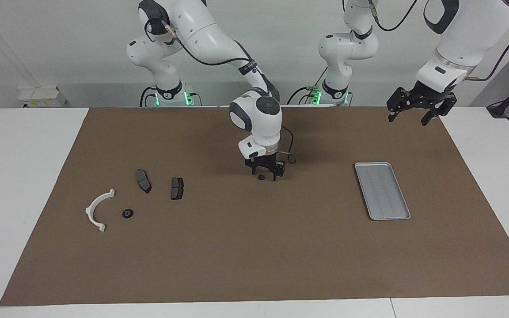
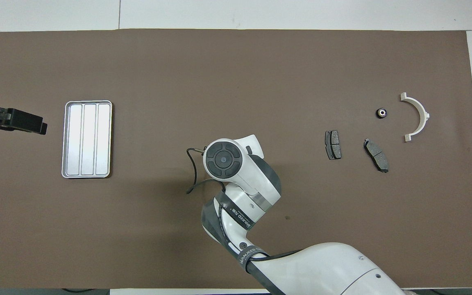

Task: Place bearing gear from tray to pile
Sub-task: 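Grasp and lift the second bearing with the right gripper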

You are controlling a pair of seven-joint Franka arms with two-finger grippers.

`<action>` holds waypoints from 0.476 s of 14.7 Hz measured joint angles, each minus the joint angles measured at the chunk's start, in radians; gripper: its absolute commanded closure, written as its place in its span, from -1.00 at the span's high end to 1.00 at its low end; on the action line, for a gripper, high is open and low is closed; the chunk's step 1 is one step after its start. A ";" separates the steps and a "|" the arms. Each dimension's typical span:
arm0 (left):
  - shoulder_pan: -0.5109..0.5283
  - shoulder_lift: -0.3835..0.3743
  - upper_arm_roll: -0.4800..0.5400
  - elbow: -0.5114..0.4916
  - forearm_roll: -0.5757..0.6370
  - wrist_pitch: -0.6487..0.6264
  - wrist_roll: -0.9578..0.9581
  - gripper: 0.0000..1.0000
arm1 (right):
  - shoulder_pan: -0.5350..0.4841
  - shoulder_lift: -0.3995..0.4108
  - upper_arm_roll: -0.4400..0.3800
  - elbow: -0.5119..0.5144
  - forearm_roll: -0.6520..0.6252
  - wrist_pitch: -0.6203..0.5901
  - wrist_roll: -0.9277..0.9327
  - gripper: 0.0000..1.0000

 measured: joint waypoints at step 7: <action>0.000 -0.004 0.002 -0.043 0.000 0.046 0.000 1.00 | -0.004 0.001 -0.006 -0.001 -0.007 0.003 0.000 -0.45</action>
